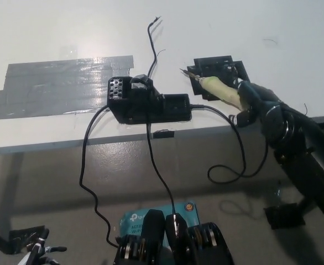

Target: The robot uses its right hand to grab and lift the soldering gun kept on the middle of the table and puts it in its base

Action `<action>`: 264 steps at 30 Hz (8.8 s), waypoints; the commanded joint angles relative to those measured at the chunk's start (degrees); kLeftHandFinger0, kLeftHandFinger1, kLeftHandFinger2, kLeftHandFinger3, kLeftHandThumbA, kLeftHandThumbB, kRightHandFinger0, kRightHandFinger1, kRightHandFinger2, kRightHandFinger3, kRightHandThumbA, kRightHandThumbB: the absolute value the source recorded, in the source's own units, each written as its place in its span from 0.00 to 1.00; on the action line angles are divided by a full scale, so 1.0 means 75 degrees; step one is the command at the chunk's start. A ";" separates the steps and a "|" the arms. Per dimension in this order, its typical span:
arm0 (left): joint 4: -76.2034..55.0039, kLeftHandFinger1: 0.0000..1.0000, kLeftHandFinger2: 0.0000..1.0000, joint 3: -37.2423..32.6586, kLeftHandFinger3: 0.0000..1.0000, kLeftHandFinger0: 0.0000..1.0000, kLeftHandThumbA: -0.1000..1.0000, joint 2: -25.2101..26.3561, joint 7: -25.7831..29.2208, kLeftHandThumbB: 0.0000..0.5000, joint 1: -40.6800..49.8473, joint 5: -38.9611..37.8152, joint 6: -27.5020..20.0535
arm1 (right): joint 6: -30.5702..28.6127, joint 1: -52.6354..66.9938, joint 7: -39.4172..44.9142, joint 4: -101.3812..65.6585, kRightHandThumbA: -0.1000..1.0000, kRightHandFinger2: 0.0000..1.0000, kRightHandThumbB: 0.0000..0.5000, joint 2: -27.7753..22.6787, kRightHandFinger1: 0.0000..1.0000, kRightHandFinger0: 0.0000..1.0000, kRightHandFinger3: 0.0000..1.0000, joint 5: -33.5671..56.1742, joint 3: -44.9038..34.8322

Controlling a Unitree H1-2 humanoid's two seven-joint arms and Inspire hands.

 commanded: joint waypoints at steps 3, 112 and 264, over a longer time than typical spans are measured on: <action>-0.0280 0.04 0.29 -0.0124 0.62 0.00 1.00 -0.0007 -0.0145 1.00 -0.0021 0.0087 -0.0308 | -0.0017 -0.0191 0.0126 0.0195 0.77 1.00 0.51 -0.0376 1.00 1.00 1.00 -0.0344 0.0119; -0.0458 0.03 0.32 -0.0917 0.67 0.00 1.00 0.0415 -0.0411 1.00 -0.0159 0.0730 -0.0293 | -0.4932 -0.0408 -0.4015 -0.0645 0.00 0.65 0.08 -0.2042 0.00 0.00 0.11 -0.3043 -0.0427; -0.0518 0.02 0.28 -0.0865 0.65 0.00 1.00 0.0277 -0.0400 1.00 0.0112 0.0780 -0.0308 | -0.4803 -0.2045 -0.2217 0.0110 0.00 0.29 0.08 -0.0562 0.00 0.00 0.23 -0.2834 -0.0870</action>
